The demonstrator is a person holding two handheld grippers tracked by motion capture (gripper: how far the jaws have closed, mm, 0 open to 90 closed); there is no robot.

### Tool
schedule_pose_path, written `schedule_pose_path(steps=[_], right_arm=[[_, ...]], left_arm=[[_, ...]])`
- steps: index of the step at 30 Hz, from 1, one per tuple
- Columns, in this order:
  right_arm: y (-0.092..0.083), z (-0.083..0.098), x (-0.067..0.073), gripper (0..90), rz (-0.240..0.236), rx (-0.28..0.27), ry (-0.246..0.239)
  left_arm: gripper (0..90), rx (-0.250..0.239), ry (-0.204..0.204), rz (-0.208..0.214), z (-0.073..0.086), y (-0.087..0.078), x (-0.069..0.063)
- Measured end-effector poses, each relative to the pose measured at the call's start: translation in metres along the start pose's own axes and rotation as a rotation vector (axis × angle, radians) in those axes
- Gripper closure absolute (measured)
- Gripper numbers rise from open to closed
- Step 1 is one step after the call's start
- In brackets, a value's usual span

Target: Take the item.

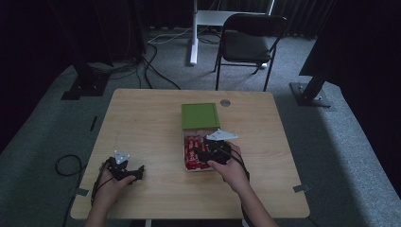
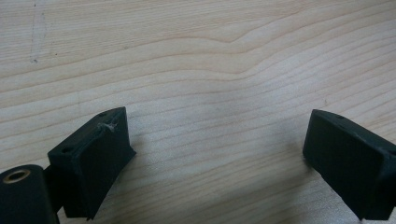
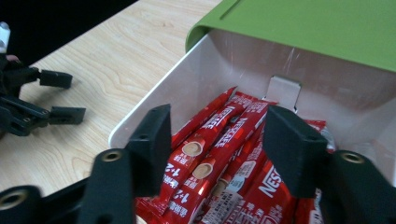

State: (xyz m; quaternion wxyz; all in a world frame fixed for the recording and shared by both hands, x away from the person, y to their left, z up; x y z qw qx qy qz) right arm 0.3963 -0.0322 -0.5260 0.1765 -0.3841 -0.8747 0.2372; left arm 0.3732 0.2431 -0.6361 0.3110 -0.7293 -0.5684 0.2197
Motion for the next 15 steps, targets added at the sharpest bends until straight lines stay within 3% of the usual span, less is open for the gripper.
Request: schedule_pose_path(steps=[8, 15], right_arm=[[0.015, 0.013, 0.005, 49.3, -0.001, 0.050, -0.009], [0.022, 0.025, 0.001, 53.3, 0.032, 0.094, -0.020]], left_arm=[[8.3, 0.000, 0.000, 0.000, 0.000, 0.000, 0.000], [8.2, 0.000, 0.000, 0.000, 0.000, 0.000, 0.000]])
Point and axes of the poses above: each handheld gripper's, and its own axes: y roughly forward along the jaws, z roughly out of its underside, x roughly to its left, the point moved 10 cm from there along y, roughly forward along the jaws, and after that the axes turned 1 degree about -z, right-handed, at the moved point
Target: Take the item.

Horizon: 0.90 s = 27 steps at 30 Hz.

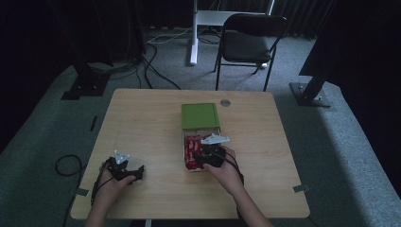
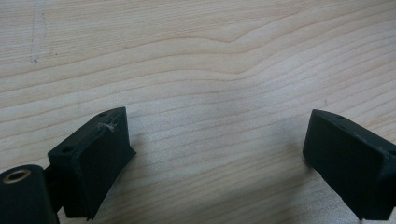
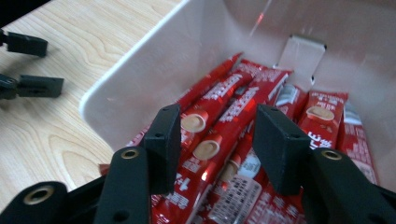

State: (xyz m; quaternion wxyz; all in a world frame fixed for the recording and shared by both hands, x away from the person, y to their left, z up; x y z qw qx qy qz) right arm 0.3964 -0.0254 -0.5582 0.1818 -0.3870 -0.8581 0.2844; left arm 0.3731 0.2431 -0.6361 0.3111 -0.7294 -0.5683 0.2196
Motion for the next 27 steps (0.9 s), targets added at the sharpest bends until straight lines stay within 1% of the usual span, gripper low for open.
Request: schedule_pose_path(steps=[1, 6, 9, 12, 15, 17, 19, 20, 23, 24, 27], right_arm=[[0.001, 0.001, 0.000, 54.2, 0.001, 0.002, 0.007], [0.003, 0.001, 0.000, 57.1, 0.003, 0.012, -0.006], [0.005, 0.002, 0.002, 59.7, -0.014, 0.023, 0.007], [0.005, 0.003, 0.002, 60.8, -0.015, 0.037, 0.010], [0.006, 0.003, 0.003, 62.0, -0.021, 0.054, 0.039], [0.007, 0.004, 0.002, 64.7, -0.006, 0.056, 0.021], [0.008, 0.005, 0.001, 69.0, 0.014, 0.061, -0.015], [0.009, 0.006, 0.001, 71.1, 0.017, 0.066, -0.020], [0.010, 0.006, 0.001, 74.8, 0.024, 0.071, -0.002], [0.010, 0.006, 0.001, 74.8, 0.024, 0.071, -0.002], [0.011, 0.006, 0.001, 78.7, 0.045, 0.087, -0.008]], left_arm=[[8.3, 0.000, 0.000, 0.000, 0.000, 0.000, 0.000], [8.3, 0.000, 0.000, 0.000, 0.000, 0.000, 0.000], [8.3, 0.000, 0.000, 0.000, 0.000, 0.000, 0.000], [8.3, 0.000, 0.000, 0.000, 0.000, 0.000, 0.000], [8.3, 0.000, 0.000, 0.000, 0.000, 0.000, 0.000], [8.3, 0.000, 0.000, 0.000, 0.000, 0.000, 0.000], [8.2, 0.000, 0.000, 0.000, 0.000, 0.000, 0.000], [8.3, 0.000, 0.000, 0.000, 0.000, 0.000, 0.000], [8.3, 0.000, 0.001, 0.000, 0.000, 0.000, 0.000], [8.3, 0.000, 0.001, 0.000, 0.000, 0.000, 0.000], [8.3, -0.001, -0.001, 0.000, 0.000, 0.000, 0.000]])
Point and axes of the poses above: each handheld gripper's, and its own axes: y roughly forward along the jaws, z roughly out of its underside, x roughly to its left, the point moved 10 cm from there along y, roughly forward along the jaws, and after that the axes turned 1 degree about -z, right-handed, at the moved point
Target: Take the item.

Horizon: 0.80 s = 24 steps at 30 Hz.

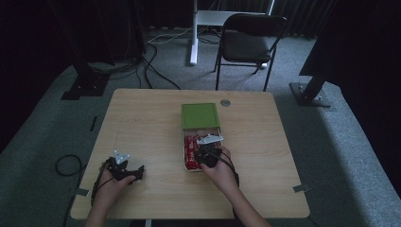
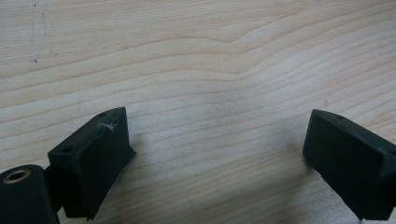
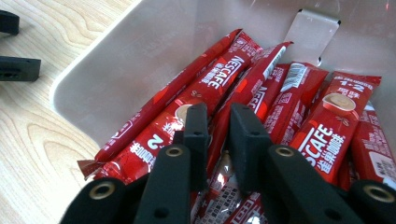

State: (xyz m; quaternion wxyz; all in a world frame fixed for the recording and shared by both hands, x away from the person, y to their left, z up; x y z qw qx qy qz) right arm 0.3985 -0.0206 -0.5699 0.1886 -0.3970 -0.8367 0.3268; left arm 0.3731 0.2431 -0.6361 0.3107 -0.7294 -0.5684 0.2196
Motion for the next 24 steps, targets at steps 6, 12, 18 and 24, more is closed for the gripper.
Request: schedule_pose_path(steps=[6, 12, 18, 24], right_arm=[[-0.001, -0.002, -0.001, 83.9, -0.004, -0.005, 0.022], [-0.008, -0.007, -0.001, 85.3, -0.028, -0.034, 0.040], [-0.019, -0.015, 0.001, 85.9, -0.052, -0.075, 0.035], [-0.027, -0.017, -0.001, 86.0, -0.069, -0.095, 0.049]], left_arm=[[8.3, 0.000, 0.000, 0.000, 0.000, 0.000, 0.000], [8.3, 0.000, 0.001, 0.000, 0.000, 0.000, 0.000], [8.3, 0.000, 0.002, 0.000, 0.000, 0.000, 0.000], [8.3, 0.001, 0.000, 0.000, 0.000, 0.000, 0.000]])
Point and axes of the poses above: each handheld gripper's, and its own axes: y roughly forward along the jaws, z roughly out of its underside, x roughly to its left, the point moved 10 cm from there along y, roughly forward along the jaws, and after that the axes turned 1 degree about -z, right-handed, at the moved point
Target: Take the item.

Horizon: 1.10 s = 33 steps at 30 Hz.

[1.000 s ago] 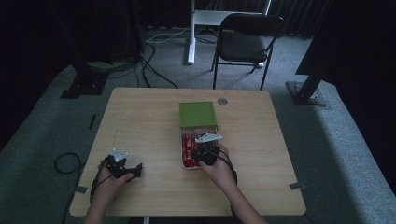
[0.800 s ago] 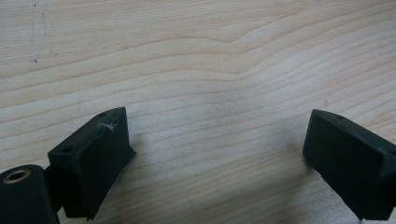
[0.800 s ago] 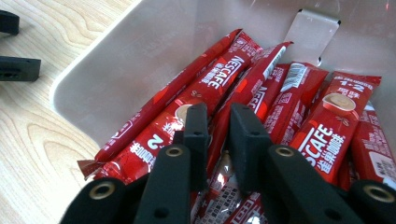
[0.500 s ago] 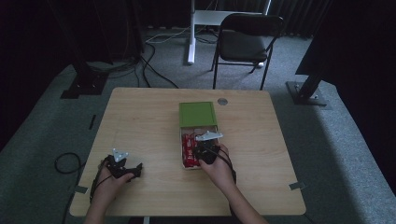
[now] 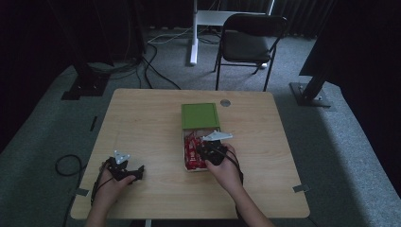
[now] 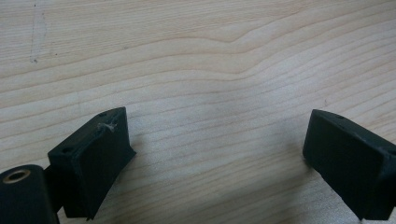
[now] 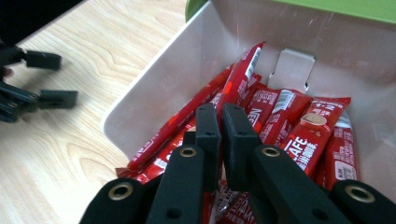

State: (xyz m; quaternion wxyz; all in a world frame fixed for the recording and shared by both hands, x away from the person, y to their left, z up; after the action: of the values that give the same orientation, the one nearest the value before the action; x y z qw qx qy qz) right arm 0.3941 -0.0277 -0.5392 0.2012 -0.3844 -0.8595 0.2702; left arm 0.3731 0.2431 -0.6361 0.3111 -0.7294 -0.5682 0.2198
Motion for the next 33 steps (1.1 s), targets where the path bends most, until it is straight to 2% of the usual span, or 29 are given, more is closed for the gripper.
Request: schedule_pose_path(steps=[18, 33], right_arm=[[-0.018, 0.001, 0.002, 85.8, -0.057, -0.007, -0.030], [-0.039, -0.012, 0.007, 85.9, -0.094, -0.057, -0.028]], left_arm=[[8.3, 0.001, 0.001, -0.001, 0.000, 0.000, 0.000], [8.3, 0.000, -0.002, -0.002, 0.000, 0.000, 0.000]])
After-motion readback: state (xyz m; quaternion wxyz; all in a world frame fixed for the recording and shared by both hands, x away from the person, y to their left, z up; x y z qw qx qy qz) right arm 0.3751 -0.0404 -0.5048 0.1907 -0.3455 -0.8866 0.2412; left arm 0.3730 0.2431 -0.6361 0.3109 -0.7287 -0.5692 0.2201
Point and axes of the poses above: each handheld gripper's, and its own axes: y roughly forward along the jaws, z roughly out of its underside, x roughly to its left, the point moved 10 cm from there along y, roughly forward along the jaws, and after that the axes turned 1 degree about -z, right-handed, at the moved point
